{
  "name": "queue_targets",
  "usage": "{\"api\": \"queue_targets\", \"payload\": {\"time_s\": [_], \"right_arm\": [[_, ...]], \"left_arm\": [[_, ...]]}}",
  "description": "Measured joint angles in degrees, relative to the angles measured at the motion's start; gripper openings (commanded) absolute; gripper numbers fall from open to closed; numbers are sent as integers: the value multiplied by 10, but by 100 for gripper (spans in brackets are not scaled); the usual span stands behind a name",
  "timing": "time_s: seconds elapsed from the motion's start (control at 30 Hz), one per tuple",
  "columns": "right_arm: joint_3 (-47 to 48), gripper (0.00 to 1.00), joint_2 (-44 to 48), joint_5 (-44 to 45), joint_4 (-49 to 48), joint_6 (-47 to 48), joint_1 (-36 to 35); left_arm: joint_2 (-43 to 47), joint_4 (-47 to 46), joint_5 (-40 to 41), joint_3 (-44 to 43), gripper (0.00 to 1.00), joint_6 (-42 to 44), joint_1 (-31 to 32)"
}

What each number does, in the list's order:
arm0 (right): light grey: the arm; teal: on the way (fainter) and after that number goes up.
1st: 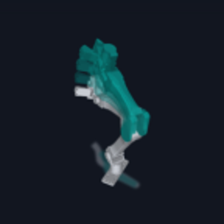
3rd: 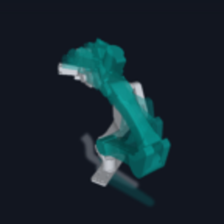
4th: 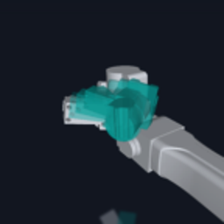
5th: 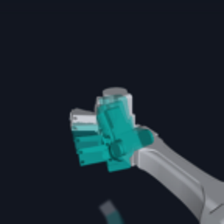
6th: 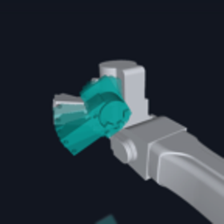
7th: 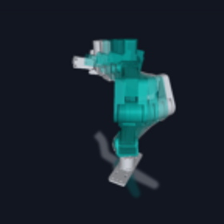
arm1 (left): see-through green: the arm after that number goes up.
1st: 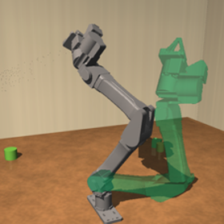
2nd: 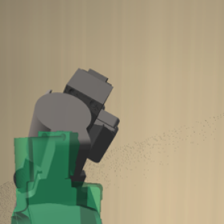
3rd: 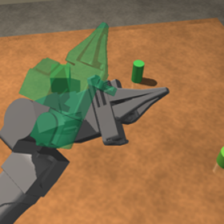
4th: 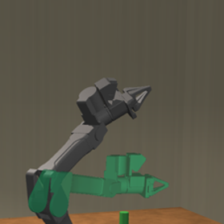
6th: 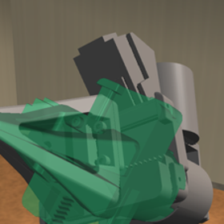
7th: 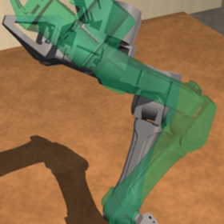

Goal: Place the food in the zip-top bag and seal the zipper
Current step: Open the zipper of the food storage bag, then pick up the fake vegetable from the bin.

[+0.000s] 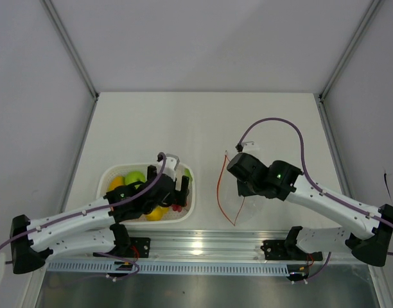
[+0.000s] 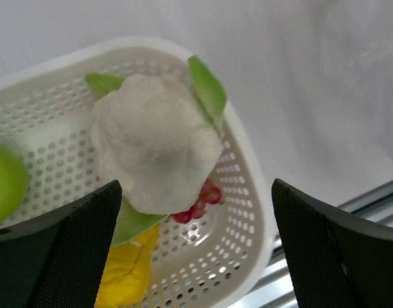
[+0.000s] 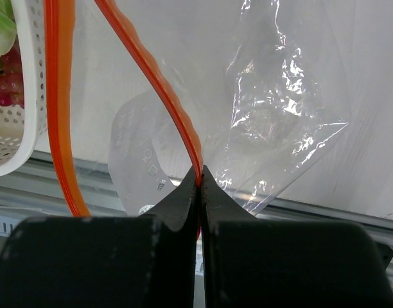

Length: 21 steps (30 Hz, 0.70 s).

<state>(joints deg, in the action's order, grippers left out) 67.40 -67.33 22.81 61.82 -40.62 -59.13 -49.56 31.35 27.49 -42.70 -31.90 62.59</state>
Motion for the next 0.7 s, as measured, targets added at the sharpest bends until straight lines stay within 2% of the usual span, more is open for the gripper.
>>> {"api": "queue_targets", "payload": {"time_s": [0.23,0.7], "right_arm": [[0,0,4,0,0,7,1],[0,0,27,-2,0,8,4]], "left_arm": [[-34,14,44,55,99,4,0],[-126,-45,101,60,100,21,3]]}}
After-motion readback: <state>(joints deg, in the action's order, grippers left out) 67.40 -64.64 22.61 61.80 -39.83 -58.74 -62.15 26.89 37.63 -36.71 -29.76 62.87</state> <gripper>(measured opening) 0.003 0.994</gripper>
